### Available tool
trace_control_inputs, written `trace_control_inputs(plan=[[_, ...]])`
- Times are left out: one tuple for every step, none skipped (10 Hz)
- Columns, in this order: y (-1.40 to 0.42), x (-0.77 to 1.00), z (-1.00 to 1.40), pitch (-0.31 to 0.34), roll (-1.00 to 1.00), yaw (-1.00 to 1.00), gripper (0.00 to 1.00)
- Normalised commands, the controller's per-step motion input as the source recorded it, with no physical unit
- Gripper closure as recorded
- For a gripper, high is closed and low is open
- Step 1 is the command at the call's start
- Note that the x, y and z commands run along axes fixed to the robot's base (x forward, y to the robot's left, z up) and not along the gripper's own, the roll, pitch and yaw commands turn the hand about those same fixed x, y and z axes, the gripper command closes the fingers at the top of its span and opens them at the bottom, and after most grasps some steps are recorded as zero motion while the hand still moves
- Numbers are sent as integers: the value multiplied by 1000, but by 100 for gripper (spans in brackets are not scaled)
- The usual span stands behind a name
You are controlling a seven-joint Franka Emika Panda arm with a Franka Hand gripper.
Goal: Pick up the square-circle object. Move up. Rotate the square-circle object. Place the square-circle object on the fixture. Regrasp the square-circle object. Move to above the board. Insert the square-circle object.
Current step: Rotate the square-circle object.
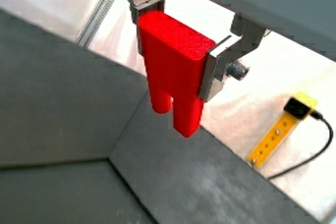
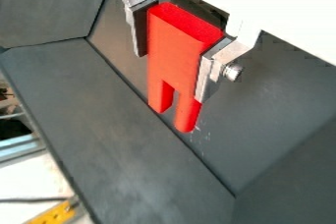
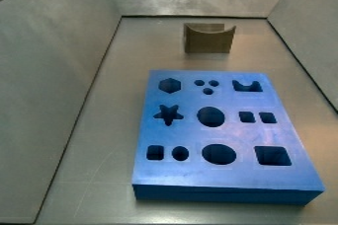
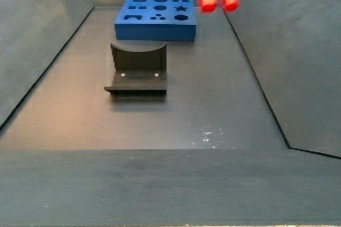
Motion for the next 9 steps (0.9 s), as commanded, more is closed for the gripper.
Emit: trace_control_inputs(plan=[[8,-268,113,-6,-124,-63,100],[0,0,0,-93,-933,-1000,100],[38,36,3,-65,-935,-1000,100],[54,-25,29,-41,-936,-1000,100],[35,-79,52,18,-922,-1000,100],[28,-43,33,70,-911,-1000,100],[23,3,5,144,-901,-1000,100],[12,8,4,196,-893,-1000,100],[15,-21,31,261,-896,-1000,100]])
